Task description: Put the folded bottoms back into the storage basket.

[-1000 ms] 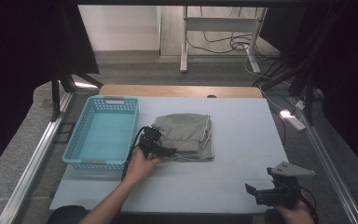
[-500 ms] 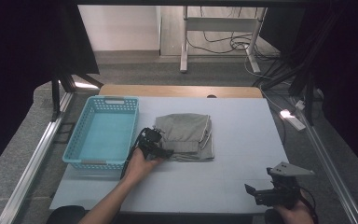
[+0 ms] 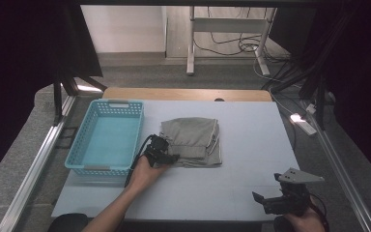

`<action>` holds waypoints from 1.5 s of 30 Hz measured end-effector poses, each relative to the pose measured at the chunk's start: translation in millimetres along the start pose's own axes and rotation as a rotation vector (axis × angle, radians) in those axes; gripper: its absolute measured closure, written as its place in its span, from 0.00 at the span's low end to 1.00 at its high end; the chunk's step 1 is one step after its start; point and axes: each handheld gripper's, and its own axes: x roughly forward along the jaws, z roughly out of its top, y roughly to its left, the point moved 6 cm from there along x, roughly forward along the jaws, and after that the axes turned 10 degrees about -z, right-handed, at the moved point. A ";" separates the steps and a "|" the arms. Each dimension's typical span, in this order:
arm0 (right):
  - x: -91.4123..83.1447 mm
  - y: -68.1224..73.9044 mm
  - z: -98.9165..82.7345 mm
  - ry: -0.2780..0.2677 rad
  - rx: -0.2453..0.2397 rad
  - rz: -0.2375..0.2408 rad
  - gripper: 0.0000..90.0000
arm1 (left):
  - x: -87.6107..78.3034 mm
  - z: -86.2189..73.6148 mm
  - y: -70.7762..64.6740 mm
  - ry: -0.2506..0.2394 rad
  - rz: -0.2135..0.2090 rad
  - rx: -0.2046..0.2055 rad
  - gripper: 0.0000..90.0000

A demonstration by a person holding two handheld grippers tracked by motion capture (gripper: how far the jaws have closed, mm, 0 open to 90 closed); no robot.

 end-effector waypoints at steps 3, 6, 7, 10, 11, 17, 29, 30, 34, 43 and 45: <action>-2.1 -0.8 1.1 -0.021 0.011 0.020 0.00 | 0.5 -0.1 -2.2 -0.015 -0.010 -0.020 0.66; -3.7 -3.1 3.5 -0.056 0.044 0.045 0.00 | 0.7 -0.2 -3.1 -0.027 -0.027 -0.041 0.71; -4.0 -4.1 6.0 -0.085 0.070 0.049 0.00 | 0.8 -0.3 -3.3 -0.032 -0.032 -0.045 0.75; -2.6 -5.3 7.1 -0.079 0.083 0.041 0.00 | 0.7 -0.4 -3.0 -0.033 -0.038 -0.044 0.76; 0.3 -6.7 7.4 -0.064 0.079 0.025 0.00 | 0.7 -0.6 -1.8 -0.039 -0.049 -0.043 0.76; 6.4 -2.9 11.2 -0.044 0.001 -0.008 0.00 | 0.7 0.0 -1.0 -0.043 -0.058 -0.061 0.75; 22.4 19.2 33.1 -0.038 -0.080 0.040 0.00 | 1.5 -1.8 -2.8 -0.055 -0.028 -0.008 0.74; 24.3 20.1 35.9 -0.042 -0.075 0.046 0.00 | 1.4 -2.1 -2.7 -0.055 -0.027 -0.001 0.73; 30.2 22.1 42.6 -0.042 -0.065 0.058 0.00 | 1.6 -2.4 -2.6 -0.061 -0.028 0.002 0.73; 46.9 24.2 58.5 -0.034 -0.111 0.085 0.00 | 1.8 -3.3 -1.3 -0.072 -0.043 0.005 0.73; 49.2 22.3 62.7 -0.039 -0.112 0.087 0.00 | 1.9 -3.6 -1.2 -0.075 -0.043 0.009 0.73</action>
